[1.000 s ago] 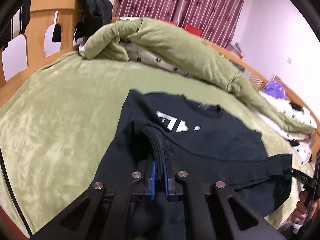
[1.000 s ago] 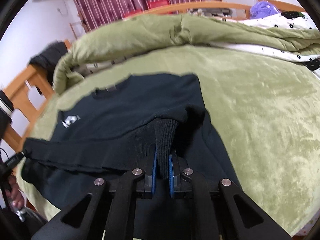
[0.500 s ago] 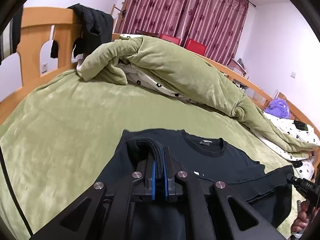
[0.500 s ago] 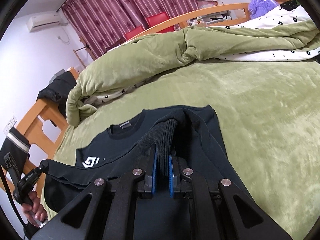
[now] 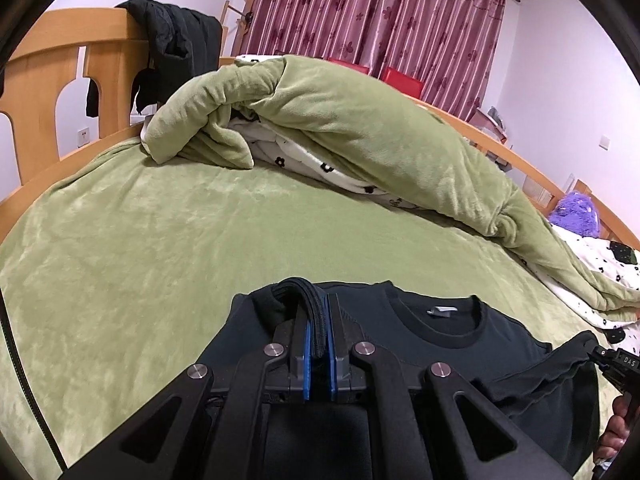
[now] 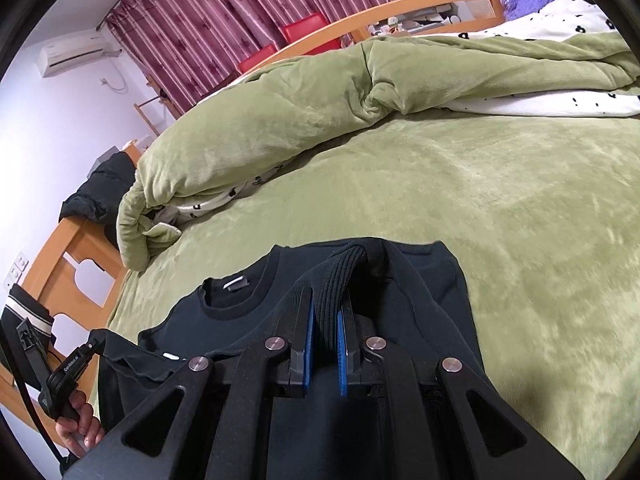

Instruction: Fold small clothes

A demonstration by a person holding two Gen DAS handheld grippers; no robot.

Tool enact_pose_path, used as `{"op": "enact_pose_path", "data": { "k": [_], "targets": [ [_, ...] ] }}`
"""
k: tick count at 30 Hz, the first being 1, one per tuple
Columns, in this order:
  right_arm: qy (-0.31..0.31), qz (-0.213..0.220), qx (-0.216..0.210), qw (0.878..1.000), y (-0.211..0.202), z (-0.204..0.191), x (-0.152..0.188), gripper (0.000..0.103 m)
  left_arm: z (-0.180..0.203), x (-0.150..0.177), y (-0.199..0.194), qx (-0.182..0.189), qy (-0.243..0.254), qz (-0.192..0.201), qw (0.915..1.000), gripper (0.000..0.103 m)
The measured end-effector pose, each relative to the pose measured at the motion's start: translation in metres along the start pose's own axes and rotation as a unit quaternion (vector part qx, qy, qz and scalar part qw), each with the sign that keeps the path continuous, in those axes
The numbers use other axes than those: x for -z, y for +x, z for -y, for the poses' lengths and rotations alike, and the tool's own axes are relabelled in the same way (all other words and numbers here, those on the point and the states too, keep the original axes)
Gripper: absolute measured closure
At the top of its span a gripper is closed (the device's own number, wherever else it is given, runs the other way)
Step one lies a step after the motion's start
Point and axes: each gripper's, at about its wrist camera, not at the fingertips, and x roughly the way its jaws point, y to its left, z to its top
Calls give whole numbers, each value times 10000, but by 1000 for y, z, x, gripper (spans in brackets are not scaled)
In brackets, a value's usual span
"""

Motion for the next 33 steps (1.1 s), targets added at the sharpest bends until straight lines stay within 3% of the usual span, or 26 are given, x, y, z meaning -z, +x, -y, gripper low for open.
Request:
{"op": "enact_pose_path", "data": {
  "k": [4,5,7,8,9,18,22,25,27,29,31,33],
  "targets": [
    [-50,-52,147,9999,22,3,-4,92,-14,3,22,94,-374,-237,9990,90],
    [-79,-30,251,9996,27,5,-3,84,-16,3,25,41,-459,-284,9985,85],
    [-62,-27,335,9994,34,10,0,66,-21,3,30,-5,-577,-353,9977,55],
    [-50,-26,279,9996,36,13,2,57,-23,4,30,14,-585,-345,9977,50],
    [-48,-20,231,9997,38,16,4,56,-23,5,29,39,-582,-310,9978,45],
    [-168,-108,43,9998,26,18,10,56,-12,17,28,82,-347,-468,9983,45],
    [-450,58,-7,9990,9,13,13,56,-5,23,21,-15,-119,-391,9992,44],
    [-564,-112,-60,9983,15,9,16,56,0,27,24,-139,30,-454,9989,44],
    [-738,-390,89,9965,29,4,21,56,1,31,29,-270,130,-510,9982,44],
    [-1034,-542,505,9919,46,-1,29,57,-1,35,36,-472,186,-601,9969,44],
    [-1195,-565,943,9867,61,0,35,68,-7,38,44,-653,134,-683,9954,44],
    [-993,-716,1147,9858,73,11,34,88,-13,40,49,-755,56,-717,9945,44]
  ]
}}
